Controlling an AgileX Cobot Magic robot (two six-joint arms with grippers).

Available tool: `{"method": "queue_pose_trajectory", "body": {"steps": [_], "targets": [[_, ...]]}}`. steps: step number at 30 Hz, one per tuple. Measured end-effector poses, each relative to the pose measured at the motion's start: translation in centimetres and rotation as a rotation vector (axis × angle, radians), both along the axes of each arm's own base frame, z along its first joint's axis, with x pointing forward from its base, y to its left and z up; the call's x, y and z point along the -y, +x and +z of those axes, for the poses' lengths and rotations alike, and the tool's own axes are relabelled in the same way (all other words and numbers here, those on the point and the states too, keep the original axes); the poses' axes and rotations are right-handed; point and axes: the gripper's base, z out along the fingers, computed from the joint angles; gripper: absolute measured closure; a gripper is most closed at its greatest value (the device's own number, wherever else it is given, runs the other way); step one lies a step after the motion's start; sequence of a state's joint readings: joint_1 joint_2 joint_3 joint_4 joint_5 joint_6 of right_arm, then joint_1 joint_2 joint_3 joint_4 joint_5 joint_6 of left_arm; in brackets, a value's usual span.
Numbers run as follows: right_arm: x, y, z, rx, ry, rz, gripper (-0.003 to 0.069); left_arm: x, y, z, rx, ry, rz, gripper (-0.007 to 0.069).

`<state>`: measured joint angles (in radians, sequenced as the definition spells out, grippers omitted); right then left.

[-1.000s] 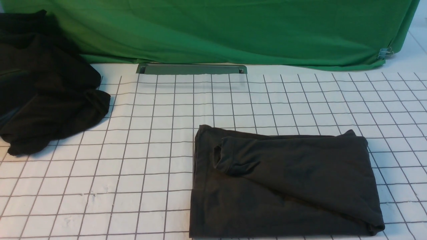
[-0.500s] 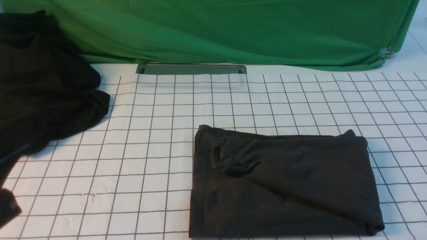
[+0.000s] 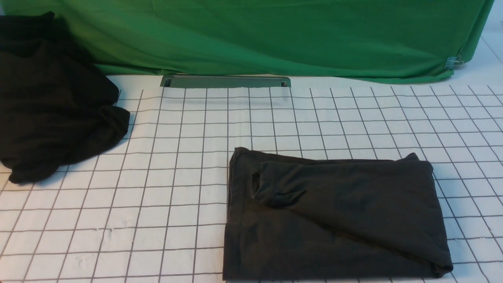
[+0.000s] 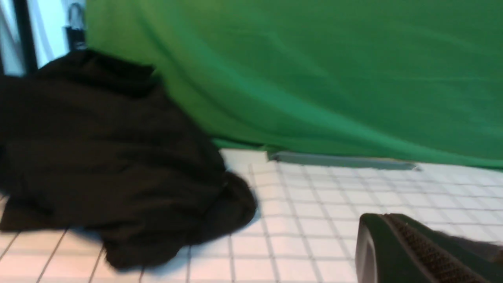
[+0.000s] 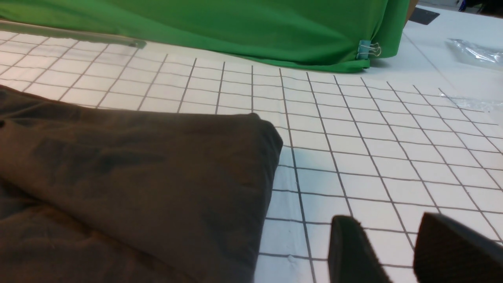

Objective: Fold a long-sleeved shirt over a white checkered tablecloth.

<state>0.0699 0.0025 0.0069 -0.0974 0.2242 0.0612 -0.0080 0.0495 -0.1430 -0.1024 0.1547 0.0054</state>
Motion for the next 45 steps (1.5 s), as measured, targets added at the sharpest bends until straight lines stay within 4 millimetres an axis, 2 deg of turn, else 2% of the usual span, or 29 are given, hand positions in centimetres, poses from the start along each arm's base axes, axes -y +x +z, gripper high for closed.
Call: {"method": "queue_pose_trajectory", "body": {"steps": [1, 2, 5, 7, 14, 45], "targets": [[0.0, 0.0, 0.0, 0.000, 0.000, 0.000, 0.0419, -0.1, 0.0, -1.4, -0.017, -0.001, 0.021, 0.0622], [0.0, 0.0, 0.0, 0.000, 0.000, 0.000, 0.0419, -0.1, 0.0, -1.5, -0.021, -0.001, 0.022, 0.0622], [0.0, 0.0, 0.0, 0.000, 0.000, 0.000, 0.0419, -0.2, 0.2, -4.1, -0.086, -0.001, 0.029, 0.0622], [0.0, 0.0, 0.0, 0.000, 0.000, 0.000, 0.0418, -0.2, 0.3, -4.8, -0.112, 0.005, 0.029, 0.0622], [0.0, 0.0, 0.0, 0.000, 0.000, 0.000, 0.0417, 0.0, 0.2, -5.4, -0.172, 0.025, -0.006, 0.0622], [0.0, 0.0, 0.0, 0.000, 0.000, 0.000, 0.0417, 0.0, 0.2, -5.4, -0.172, 0.042, -0.011, 0.0622]]}}
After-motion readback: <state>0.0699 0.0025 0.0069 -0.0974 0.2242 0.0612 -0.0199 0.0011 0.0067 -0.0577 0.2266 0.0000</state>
